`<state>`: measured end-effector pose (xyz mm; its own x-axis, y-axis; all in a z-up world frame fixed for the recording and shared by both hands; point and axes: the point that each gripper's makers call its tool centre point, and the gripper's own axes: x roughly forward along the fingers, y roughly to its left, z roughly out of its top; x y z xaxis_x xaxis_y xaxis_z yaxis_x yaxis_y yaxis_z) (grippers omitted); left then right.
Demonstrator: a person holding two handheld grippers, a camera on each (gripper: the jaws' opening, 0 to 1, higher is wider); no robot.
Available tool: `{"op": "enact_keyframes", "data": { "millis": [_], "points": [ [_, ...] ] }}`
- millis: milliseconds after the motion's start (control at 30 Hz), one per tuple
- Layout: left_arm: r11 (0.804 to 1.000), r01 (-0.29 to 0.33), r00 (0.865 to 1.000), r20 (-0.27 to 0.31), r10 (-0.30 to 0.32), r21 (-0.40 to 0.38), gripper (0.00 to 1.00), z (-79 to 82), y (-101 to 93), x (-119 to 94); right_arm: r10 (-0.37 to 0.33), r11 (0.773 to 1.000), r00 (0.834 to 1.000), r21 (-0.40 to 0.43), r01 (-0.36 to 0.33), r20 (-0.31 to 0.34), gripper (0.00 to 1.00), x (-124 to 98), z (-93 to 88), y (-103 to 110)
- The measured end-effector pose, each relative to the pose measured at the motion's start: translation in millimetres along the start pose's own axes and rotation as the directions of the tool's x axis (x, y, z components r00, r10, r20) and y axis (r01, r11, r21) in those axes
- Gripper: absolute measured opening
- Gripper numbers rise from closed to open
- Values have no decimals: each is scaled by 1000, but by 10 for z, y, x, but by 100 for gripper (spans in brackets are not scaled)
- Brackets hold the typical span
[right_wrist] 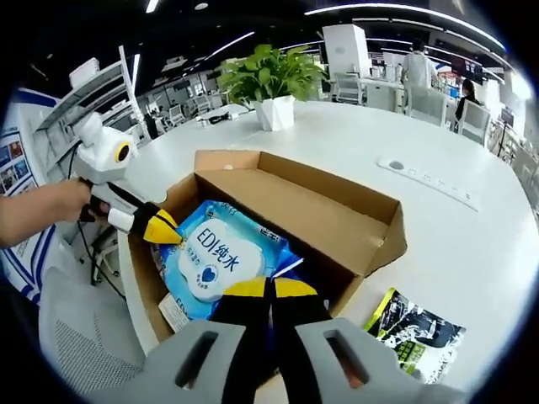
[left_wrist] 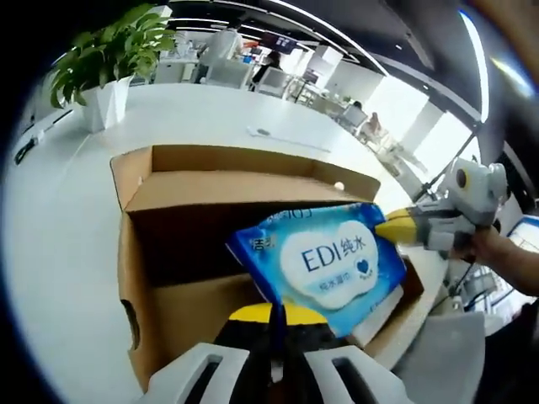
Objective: Operate the shoe box by opening the lid, removing the specified soft item, and placing it in the target area until the item is outside and the box remains undamaged.
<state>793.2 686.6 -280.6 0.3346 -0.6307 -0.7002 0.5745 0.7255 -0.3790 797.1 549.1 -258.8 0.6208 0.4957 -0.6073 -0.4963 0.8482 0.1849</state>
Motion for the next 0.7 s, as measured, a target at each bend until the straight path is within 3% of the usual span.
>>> {"op": "enact_keyframes", "data": {
  "millis": [567, 700],
  "points": [
    [1000, 0, 1000, 18, 0, 8, 1, 223, -208, -157, -4, 998, 999, 58, 1, 53, 0, -242, 147, -37],
    [1000, 10, 1000, 22, -10, 6, 1, 274, -289, -160, -11, 997, 998, 72, 7, 64, 0, -316, 176, -125]
  ]
}}
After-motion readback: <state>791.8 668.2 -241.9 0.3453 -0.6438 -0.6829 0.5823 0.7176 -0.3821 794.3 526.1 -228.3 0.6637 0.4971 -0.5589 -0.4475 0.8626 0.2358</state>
